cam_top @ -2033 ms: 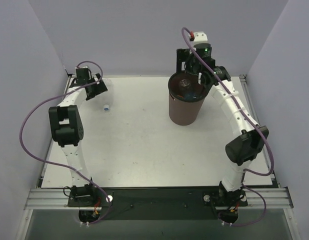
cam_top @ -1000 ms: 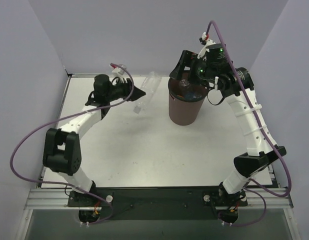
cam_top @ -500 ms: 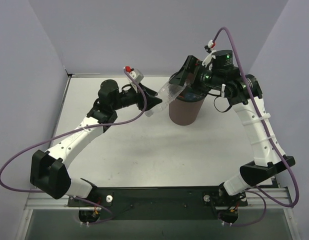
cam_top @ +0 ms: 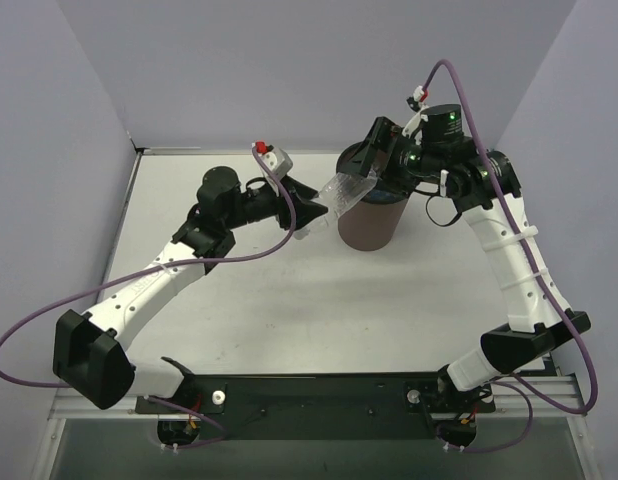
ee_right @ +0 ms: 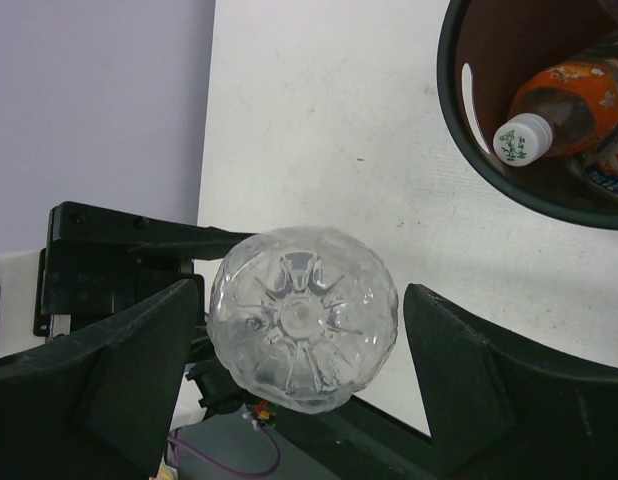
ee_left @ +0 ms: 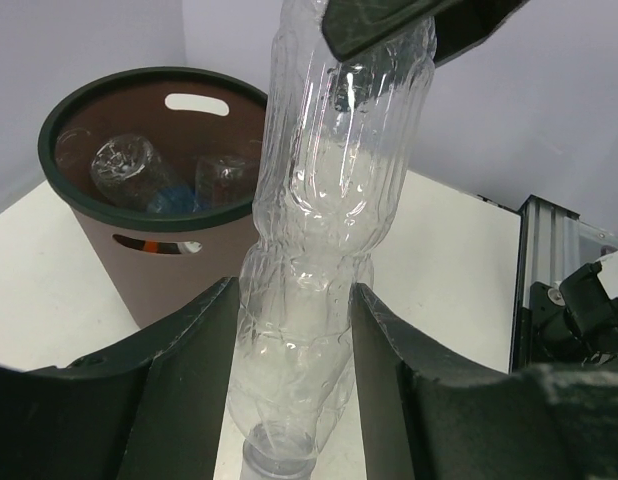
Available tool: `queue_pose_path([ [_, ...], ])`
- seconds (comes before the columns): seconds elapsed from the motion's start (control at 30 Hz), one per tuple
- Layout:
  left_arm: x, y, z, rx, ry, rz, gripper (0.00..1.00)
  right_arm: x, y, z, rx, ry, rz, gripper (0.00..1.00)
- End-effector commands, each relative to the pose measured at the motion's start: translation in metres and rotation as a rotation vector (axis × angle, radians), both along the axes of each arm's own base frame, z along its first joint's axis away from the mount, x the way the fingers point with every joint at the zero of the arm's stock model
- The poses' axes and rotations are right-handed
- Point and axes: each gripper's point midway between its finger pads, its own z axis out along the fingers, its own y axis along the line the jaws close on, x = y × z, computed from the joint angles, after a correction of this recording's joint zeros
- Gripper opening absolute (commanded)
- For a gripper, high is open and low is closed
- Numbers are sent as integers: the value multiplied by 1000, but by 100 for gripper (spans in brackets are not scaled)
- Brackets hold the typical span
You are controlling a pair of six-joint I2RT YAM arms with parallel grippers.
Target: Put the plastic bottles in the bin
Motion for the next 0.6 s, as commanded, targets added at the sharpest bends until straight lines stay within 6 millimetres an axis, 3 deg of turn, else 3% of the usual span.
queue_pose_path([
  [0.0,-16,3,28,-39,-111,-19,44,4,-5,11,6,-44,-15,77],
  [0.1,-17,5,26,-37,-106,-7,47,5,-5,15,12,-53,-8,59],
  [0.13,-15,5,24,-36,-97,5,54,6,-6,16,12,-59,-8,49],
  [0.2,-9,7,20,-28,-60,39,71,7,-8,23,10,-84,-8,40],
  [0.23,-5,6,16,-22,-45,51,74,7,-10,26,7,-93,-11,31],
  [0.33,16,15,8,-12,52,184,86,14,-24,38,-27,-160,-41,29],
  [0.37,22,20,-4,16,114,238,92,16,-29,43,-40,-183,-56,29],
  [0.43,45,43,-11,6,214,441,96,21,-46,62,-99,-277,-113,30],
  [0.47,46,54,-31,43,299,494,97,23,-53,69,-127,-313,-128,29],
  [0.57,47,79,-61,33,458,566,97,28,-78,91,-240,-431,-207,29],
])
